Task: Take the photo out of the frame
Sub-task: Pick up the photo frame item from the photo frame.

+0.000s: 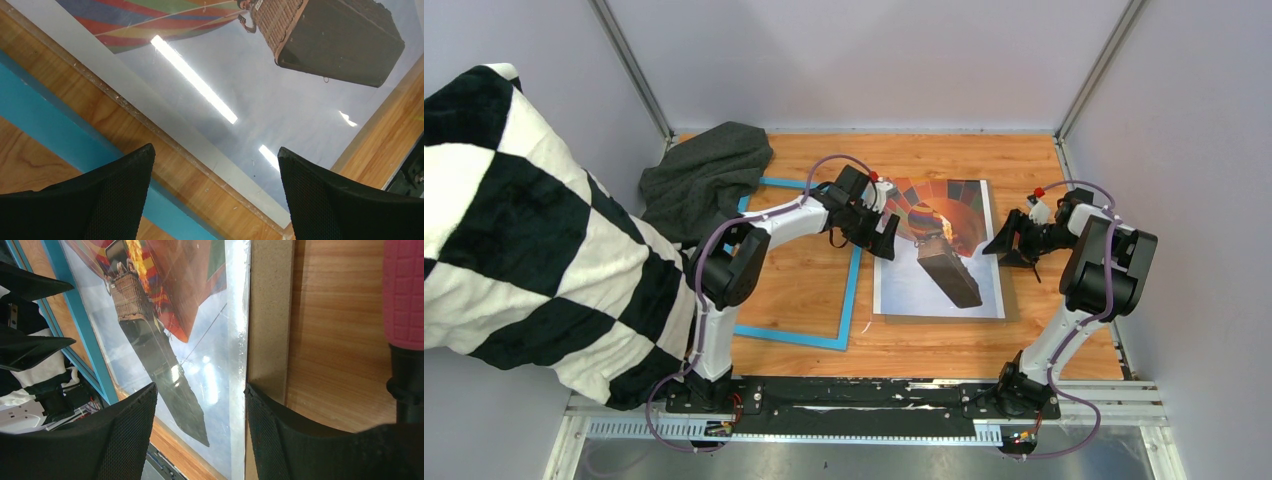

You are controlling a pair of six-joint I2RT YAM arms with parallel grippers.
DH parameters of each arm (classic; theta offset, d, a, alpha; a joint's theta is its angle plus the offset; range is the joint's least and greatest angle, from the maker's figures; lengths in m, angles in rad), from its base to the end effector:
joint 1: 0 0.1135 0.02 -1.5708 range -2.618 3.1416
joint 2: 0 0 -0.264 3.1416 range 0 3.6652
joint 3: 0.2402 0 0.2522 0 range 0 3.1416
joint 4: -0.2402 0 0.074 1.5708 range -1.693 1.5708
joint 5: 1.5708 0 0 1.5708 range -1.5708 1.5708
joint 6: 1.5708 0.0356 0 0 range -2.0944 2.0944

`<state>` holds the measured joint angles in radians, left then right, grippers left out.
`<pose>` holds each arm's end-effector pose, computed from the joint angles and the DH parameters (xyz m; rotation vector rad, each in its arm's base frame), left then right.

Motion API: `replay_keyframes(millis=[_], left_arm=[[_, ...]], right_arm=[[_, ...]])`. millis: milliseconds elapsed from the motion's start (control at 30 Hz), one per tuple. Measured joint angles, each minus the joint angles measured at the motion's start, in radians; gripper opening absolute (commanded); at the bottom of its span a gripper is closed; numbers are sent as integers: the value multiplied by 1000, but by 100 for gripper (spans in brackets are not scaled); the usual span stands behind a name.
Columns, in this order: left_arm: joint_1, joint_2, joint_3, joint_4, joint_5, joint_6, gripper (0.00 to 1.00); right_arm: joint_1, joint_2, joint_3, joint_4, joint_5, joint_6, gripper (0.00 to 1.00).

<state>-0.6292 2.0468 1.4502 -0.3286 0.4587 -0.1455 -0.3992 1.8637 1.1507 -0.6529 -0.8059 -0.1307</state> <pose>0.3473 -0.2723 0.1756 0.8120 2.4521 -0.8821 0.3240 -0.1088 0.1548 0.2322 2.5597 0.9872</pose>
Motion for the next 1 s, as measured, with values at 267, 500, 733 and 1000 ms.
replay_keyframes(millis=[267, 500, 733, 1000], left_arm=[[-34, 39, 54, -46, -82, 17, 94], [-54, 51, 62, -51, -135, 23, 95], [-53, 59, 67, -39, -109, 3, 95], [-39, 66, 70, -24, -63, -30, 96]], right_arm=[[0, 0, 0, 1, 1, 3, 68], [0, 0, 0, 1, 2, 4, 68], [0, 0, -2, 3, 1, 4, 68], [0, 2, -2, 4, 0, 4, 68]])
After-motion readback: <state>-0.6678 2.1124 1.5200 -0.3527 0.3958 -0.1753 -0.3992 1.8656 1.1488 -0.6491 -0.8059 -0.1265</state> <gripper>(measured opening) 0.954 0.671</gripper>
